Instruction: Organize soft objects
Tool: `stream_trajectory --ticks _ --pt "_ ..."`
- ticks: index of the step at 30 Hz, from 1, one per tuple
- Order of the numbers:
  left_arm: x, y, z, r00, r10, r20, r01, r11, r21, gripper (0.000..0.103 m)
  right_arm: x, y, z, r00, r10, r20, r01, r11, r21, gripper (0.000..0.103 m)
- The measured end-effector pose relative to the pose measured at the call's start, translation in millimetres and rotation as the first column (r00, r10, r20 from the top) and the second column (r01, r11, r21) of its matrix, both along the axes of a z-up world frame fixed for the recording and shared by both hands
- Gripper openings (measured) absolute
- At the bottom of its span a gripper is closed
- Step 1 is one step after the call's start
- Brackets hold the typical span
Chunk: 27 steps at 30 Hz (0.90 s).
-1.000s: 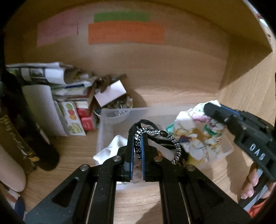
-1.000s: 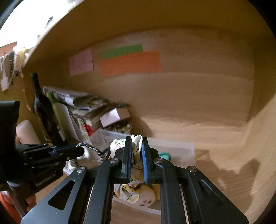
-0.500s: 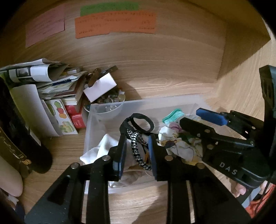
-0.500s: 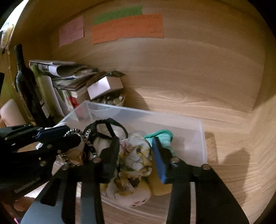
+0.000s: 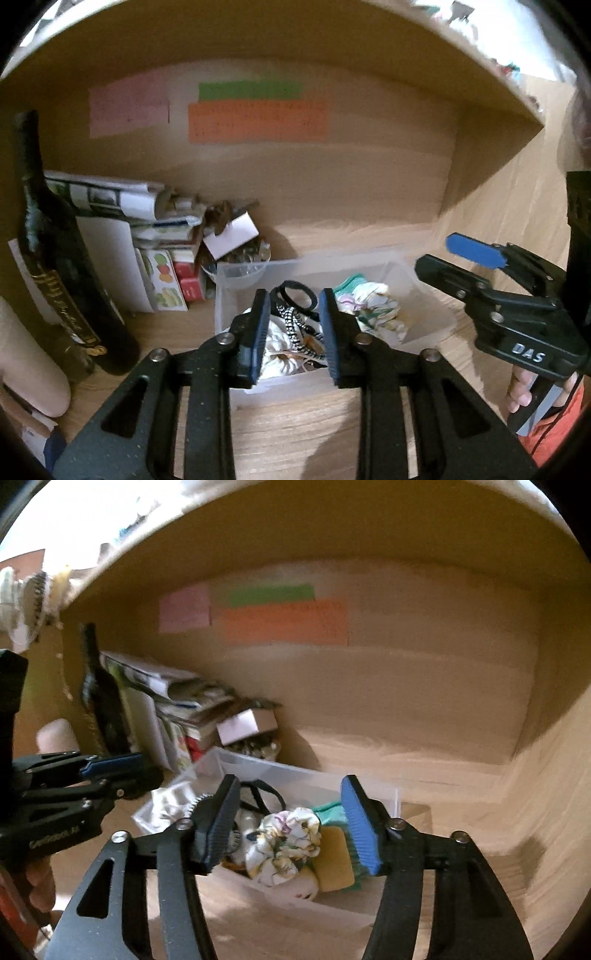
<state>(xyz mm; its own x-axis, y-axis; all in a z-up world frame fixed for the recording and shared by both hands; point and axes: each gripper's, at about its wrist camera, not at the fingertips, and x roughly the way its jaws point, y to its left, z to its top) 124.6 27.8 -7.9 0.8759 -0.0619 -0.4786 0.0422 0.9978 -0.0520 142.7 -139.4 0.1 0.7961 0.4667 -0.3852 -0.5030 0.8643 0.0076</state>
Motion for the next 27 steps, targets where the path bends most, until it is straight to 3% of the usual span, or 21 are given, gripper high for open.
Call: stream_trajectory --ticks 6,7,9,13,15,18,27 --pt "-34 -3 14 0.995 0.005 0.102 -0.005 1.0 -0.002 0.06 -35 -12 16 0.997 0.004 0.075 -0.007 0.999 0.039 0.077" --pt "-39 -3 15 0.993 0.007 0.115 -0.006 1.0 -0.004 0.063 -40 -14 18 0.996 0.003 0.084 -0.007 0.999 0.045 0.084" --pt "-50 -4 17 0.989 0.014 0.146 -0.013 1.0 -0.008 0.075 -48 -17 19 0.995 -0.004 0.099 -0.002 0.998 0.059 0.089" --pt "-65 -4 19 0.982 0.023 0.186 -0.023 1.0 -0.004 0.088 -58 -24 18 0.995 -0.005 0.102 -0.004 0.996 0.094 0.103" --pt "-71 -6 18 0.98 0.025 0.195 -0.026 1.0 0.0 0.094 -63 -27 16 0.994 -0.011 0.104 0.0 0.994 0.107 0.103" --pt "-81 -8 17 0.978 0.029 0.208 -0.031 1.0 0.004 0.1 -69 -28 14 0.993 -0.022 0.113 0.01 0.994 0.106 0.103" --pt "-94 -14 13 0.978 0.013 0.21 -0.013 1.0 -0.001 0.102 -86 -28 8 0.992 -0.03 0.126 0.016 0.994 0.111 0.103"
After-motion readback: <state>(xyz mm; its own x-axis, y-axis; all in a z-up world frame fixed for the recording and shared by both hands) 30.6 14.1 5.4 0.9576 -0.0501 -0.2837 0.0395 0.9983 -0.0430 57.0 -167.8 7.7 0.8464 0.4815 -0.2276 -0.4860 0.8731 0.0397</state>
